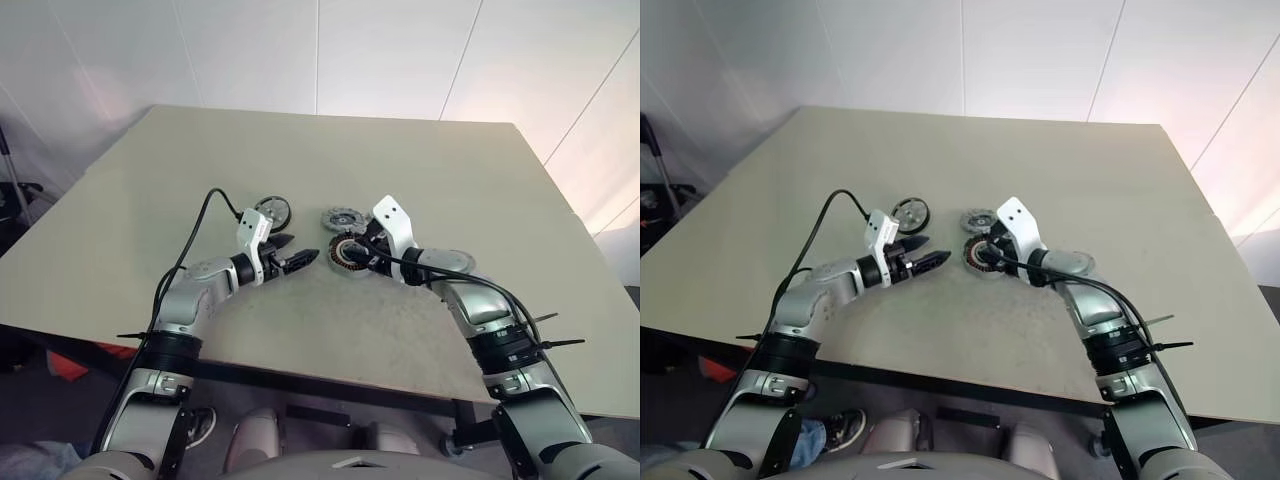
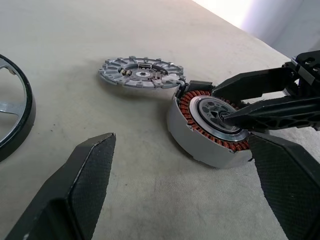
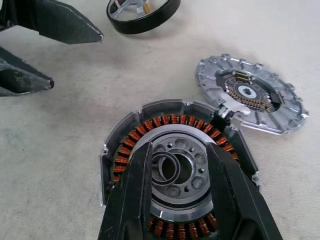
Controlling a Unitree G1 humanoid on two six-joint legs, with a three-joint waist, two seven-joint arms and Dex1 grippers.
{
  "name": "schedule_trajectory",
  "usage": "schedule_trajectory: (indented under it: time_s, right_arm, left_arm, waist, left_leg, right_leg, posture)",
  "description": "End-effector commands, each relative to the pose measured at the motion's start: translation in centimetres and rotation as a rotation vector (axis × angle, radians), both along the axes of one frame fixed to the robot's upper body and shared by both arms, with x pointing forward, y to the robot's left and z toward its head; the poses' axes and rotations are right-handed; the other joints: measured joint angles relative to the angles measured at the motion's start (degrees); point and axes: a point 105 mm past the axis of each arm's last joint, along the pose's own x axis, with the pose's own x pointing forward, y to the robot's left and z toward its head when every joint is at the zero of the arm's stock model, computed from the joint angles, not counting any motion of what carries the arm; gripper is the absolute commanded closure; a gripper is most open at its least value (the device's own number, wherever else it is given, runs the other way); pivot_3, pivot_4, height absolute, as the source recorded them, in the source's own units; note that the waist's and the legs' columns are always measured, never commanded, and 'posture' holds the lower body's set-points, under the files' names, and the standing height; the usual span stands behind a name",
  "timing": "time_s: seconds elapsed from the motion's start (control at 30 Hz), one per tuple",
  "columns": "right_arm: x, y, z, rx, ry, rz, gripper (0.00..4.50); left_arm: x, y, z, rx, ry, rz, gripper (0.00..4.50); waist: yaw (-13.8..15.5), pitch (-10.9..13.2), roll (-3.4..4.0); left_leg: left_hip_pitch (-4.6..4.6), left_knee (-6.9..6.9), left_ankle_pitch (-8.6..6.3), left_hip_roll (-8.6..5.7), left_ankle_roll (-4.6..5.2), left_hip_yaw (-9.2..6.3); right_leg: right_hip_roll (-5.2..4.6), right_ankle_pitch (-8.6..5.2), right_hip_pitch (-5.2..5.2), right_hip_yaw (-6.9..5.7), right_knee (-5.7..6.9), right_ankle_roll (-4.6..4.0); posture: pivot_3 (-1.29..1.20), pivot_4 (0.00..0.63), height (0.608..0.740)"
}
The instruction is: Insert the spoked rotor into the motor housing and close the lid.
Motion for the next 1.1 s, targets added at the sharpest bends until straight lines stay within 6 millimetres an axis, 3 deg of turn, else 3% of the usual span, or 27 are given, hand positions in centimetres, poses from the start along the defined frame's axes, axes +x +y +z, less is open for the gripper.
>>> schedule_trajectory:
  time_s: [0.03, 0.37, 0.8, 1.1]
  right_arm:
    - [0.2, 0.2, 2.5, 0.026, -0.086, 0.023, 2.62]
    - [-0.6, 0.5, 1.6, -0.008, -0.085, 0.068, 2.62]
    - [0.9, -0.1, 0.4, -0.075, -0.093, 0.039, 2.62]
    - [1.2, -0.3, 1.0, -0.063, -0.114, 0.034, 2.62]
  left_arm:
    - [0.3, -0.3, 1.2, -0.006, -0.049, -0.009, 0.0]
    - [0.4, -0.3, 1.1, -0.005, -0.05, -0.009, 0.0]
    - [0.2, 0.0, 1.1, 0.002, -0.053, 0.005, 0.0]
    - [0.1, -0.3, 1.0, 0.005, -0.049, -0.005, 0.0]
  waist:
    - [0.0, 0.0, 0.0]
    - [0.02, 0.0, 0.0]
    - [-0.04, 0.0, 0.0]
    - [0.0, 0.0, 0.0]
  left_leg:
    - [0.0, 0.0, 0.0, 0.0, 0.0, 0.0]
    - [0.0, -0.02, -0.01, 0.0, 0.01, 0.0]
    - [0.02, -0.02, -0.01, 0.0, 0.01, 0.0]
    - [0.02, -0.02, -0.01, 0.0, 0.02, 0.0]
  right_leg:
    - [0.0, 0.0, 0.0, 0.0, 0.0, 0.0]
    - [0.0, 0.0, -0.01, 0.0, -0.01, 0.0]
    - [0.0, 0.0, 0.01, 0.0, 0.0, 0.0]
    - [0.0, 0.0, 0.01, 0.0, 0.0, 0.0]
  posture:
    - [0.0, 0.0, 0.74]
    - [0.0, 0.0, 0.74]
    - [0.0, 0.0, 0.74]
    - [0.0, 0.0, 0.74]
